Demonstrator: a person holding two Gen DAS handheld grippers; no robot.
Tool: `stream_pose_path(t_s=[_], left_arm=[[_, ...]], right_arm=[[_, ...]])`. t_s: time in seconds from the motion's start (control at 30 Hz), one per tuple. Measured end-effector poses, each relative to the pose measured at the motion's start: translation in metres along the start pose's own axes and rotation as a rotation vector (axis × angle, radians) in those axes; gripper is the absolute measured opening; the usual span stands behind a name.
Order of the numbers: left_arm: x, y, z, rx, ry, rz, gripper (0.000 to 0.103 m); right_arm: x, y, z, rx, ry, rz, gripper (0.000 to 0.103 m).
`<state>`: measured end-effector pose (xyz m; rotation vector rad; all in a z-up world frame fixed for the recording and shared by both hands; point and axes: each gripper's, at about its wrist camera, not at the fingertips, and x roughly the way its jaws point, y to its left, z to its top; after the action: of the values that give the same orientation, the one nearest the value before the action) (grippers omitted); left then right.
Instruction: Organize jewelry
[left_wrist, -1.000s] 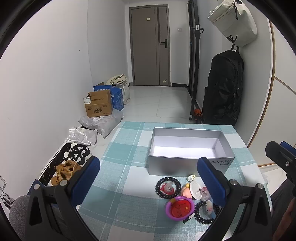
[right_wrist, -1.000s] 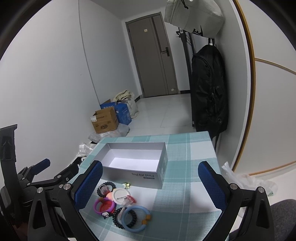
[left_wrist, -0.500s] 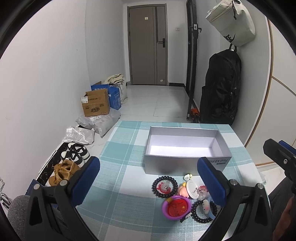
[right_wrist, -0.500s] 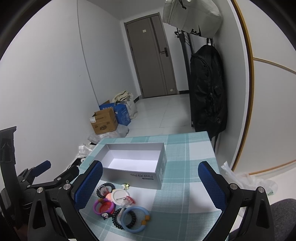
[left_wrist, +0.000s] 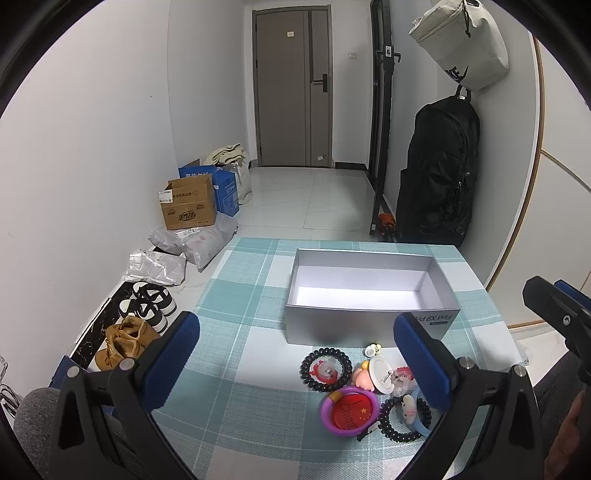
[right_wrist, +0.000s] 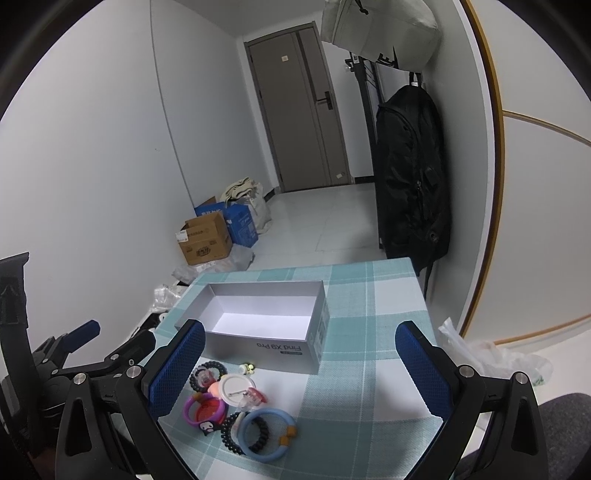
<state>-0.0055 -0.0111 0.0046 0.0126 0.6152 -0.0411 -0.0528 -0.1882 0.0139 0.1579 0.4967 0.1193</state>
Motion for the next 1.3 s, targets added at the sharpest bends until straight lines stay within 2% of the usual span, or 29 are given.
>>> stream_pose_path(t_s=[0.23,0.43,0.67,0.8,0.93,1.17,1.23,1.3], left_arm=[[0.001,0.002,0.0,-0.004,0.017,0.0,0.102],[0.008,0.007,-0.006,-0.007,0.109,-0.04,0.102],[0.021,0.025,-0.013,-0.041,0.278,-0.096,0.102],[0.026,0.024,-0.025,-0.027,0.355,-0.133,0.102],[0.03,0.021,-0.033,-0.002,0.434,-0.168,0.102],[0.036,0.03,-0.035,-0.036,0.481,-0.17,0.102],[0.037,0.031,-0.036,-0.036,0.484,-0.162,0.102],[0.039,0.033,-0.037,-0.042,0.491,-0.163,0.102]], right_arm=[[0.004,0.0,0.0,-0.004,0.026,0.011,0.103],[0.01,0.001,-0.005,-0.016,0.092,0.048,0.103],[0.031,0.005,-0.027,-0.039,0.269,0.091,0.098],[0.045,0.01,-0.042,-0.072,0.379,0.141,0.097],[0.061,0.014,-0.056,-0.095,0.476,0.175,0.084],[0.077,0.022,-0.068,-0.134,0.538,0.183,0.082],[0.082,0.025,-0.07,-0.146,0.558,0.178,0.075],[0.087,0.027,-0.071,-0.154,0.578,0.174,0.073]])
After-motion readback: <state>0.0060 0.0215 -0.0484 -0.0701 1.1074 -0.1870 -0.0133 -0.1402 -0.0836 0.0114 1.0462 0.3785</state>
